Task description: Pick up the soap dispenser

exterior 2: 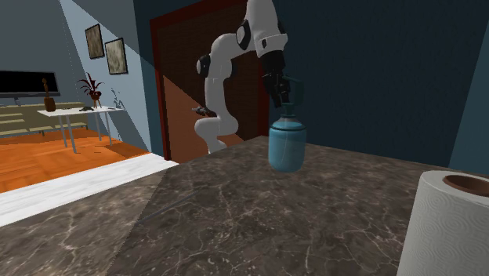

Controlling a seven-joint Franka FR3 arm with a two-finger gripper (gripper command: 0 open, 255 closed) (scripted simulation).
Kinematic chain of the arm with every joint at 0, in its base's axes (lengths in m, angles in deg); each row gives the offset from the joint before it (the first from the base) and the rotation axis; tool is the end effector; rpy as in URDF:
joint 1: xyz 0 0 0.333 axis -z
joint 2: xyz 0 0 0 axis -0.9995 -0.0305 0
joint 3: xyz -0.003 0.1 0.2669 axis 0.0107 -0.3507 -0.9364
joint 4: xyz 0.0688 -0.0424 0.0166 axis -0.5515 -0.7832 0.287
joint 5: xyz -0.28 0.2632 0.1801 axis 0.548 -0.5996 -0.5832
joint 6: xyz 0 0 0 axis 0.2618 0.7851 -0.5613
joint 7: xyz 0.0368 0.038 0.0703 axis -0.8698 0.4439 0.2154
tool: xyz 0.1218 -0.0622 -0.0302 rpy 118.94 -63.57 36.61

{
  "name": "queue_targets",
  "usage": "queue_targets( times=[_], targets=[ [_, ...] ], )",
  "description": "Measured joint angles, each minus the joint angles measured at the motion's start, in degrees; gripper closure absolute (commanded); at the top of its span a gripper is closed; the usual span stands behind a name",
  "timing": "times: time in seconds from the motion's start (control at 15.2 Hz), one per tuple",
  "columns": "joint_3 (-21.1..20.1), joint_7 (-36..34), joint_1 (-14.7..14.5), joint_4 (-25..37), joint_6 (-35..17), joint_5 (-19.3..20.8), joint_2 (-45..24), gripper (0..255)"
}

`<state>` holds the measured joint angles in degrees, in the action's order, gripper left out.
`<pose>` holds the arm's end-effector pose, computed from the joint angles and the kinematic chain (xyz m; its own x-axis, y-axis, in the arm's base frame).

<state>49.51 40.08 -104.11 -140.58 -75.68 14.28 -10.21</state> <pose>0.5225 0.2252 0.6003 0.6307 0.7172 0.2963 0.7495 -0.6620 0.0071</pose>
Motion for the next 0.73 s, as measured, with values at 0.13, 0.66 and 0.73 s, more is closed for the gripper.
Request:
queue_targets(
  times=[0.13,0.66,0.73],
  targets=[
    [0.01,0.01,0.00,-0.03,-0.02,0.00,0.02,255],
    [0.02,-0.45,0.03,4.04,3.20,0.20,-0.96,255],
    [0.02,-0.57,0.04,5.13,3.96,0.26,-1.28,255]
  ],
)
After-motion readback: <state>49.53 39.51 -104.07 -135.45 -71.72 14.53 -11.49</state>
